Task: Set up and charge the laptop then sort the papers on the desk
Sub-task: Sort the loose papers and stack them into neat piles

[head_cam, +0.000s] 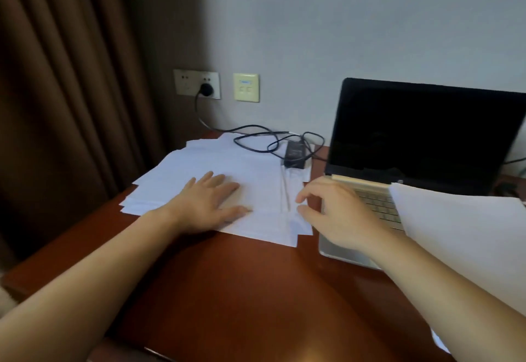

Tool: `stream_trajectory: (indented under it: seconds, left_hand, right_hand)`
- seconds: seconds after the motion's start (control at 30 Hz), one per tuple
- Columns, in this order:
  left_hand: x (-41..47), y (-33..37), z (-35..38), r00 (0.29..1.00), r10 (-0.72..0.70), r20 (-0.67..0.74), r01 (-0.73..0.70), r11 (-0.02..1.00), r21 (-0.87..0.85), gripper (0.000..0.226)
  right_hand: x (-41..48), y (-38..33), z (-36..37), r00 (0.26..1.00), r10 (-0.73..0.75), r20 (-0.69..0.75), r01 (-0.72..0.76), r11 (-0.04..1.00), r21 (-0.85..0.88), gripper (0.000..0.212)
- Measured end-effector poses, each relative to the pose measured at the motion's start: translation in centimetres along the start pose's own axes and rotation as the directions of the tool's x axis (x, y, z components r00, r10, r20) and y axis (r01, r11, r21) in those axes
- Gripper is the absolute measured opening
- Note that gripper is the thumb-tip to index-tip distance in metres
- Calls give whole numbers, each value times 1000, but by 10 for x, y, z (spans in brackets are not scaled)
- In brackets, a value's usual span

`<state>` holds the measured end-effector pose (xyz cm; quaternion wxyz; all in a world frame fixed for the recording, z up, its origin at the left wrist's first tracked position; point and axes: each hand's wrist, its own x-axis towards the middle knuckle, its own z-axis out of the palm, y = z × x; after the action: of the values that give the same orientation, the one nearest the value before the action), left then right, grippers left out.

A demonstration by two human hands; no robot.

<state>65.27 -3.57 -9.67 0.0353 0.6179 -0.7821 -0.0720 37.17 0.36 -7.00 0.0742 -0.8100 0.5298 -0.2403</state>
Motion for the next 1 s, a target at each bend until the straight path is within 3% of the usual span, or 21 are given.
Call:
stream_trajectory:
  seconds: [0.1,0.23,0.53,0.67,0.77,0.87,1.0]
  left_hand:
    - [-4,-6,7,998,56,25,-54,996,-74,101]
    - [-1,-5,7,992,120,-49,-123,990,-67,83]
    - [-2,-4,3,933,278,-229,-286,958,-2,43]
    - [-3,0,6,906,283,-315,-277,959,66,58]
    - [0,-2,9,868,292,-401,-279,956,92,55]
    - [-2,-4,10,819,315,-479,-331,942,52,31]
    - [-3,-5,11,775,329,-540,-391,920,0,18]
  right_hand:
    - [20,-16,23,982,-81,168,78,997,24,33]
    - [35,-23,50,950,-98,296,112,993,-33,57]
    - [36,-23,61,984,-139,110,159,967,-201,31]
    - [36,-23,60,994,-101,52,111,957,-267,33]
    - [37,-23,59,997,-79,-2,77,973,-217,31]
    - [36,-22,58,993,-115,-28,110,985,-134,28]
    - [36,-25,60,984,-179,10,178,968,-175,29]
